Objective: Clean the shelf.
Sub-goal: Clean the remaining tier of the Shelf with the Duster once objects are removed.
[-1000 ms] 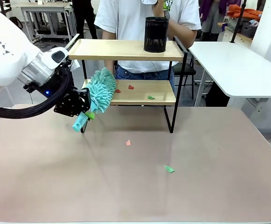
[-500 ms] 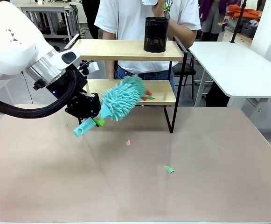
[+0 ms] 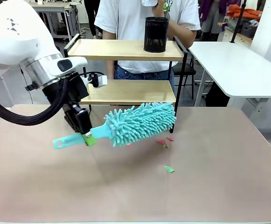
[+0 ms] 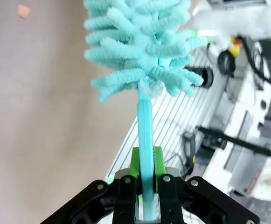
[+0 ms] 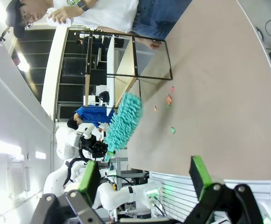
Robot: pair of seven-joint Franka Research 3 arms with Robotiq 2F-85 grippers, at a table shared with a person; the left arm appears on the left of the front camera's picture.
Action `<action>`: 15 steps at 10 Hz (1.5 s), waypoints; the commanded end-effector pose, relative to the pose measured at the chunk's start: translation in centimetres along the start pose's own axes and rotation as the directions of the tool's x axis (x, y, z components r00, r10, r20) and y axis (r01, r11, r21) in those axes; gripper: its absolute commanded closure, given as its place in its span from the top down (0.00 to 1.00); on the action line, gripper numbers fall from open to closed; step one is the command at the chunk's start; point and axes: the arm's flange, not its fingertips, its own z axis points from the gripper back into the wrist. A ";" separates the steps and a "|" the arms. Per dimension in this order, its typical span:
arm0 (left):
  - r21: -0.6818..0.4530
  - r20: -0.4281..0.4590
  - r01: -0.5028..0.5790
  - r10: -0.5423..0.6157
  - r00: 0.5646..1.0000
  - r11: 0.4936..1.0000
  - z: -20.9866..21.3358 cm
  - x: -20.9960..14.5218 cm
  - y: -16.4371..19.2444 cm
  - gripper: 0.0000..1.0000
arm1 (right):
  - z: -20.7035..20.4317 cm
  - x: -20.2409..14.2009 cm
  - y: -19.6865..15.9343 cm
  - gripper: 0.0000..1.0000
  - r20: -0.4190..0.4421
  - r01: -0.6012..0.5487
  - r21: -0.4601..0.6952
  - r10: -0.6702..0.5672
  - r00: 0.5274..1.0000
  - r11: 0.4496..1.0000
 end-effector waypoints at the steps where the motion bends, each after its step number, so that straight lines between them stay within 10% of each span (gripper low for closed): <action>1: -0.010 -0.038 0.068 -0.069 0.997 0.998 1.8 -0.7 0.9 0.00 | 0.0 0.1 0.2 1.00 0.011 -0.028 0.020 0.028 1.000 0.999; 7: -0.052 -0.013 0.028 -0.028 1.000 0.998 3.3 -2.0 1.2 0.00 | 0.0 0.1 0.2 1.00 0.011 -0.028 0.020 0.028 1.000 0.999; 12: -0.261 0.198 0.028 0.025 0.980 0.965 14.6 -19.8 3.0 0.00 | 0.0 0.1 0.2 1.00 0.011 -0.028 0.020 0.028 1.000 0.999; 15: -0.404 0.583 0.023 0.238 0.777 0.914 20.2 -32.9 7.0 0.00 | 0.0 0.1 0.2 1.00 0.011 -0.028 0.020 0.028 1.000 0.999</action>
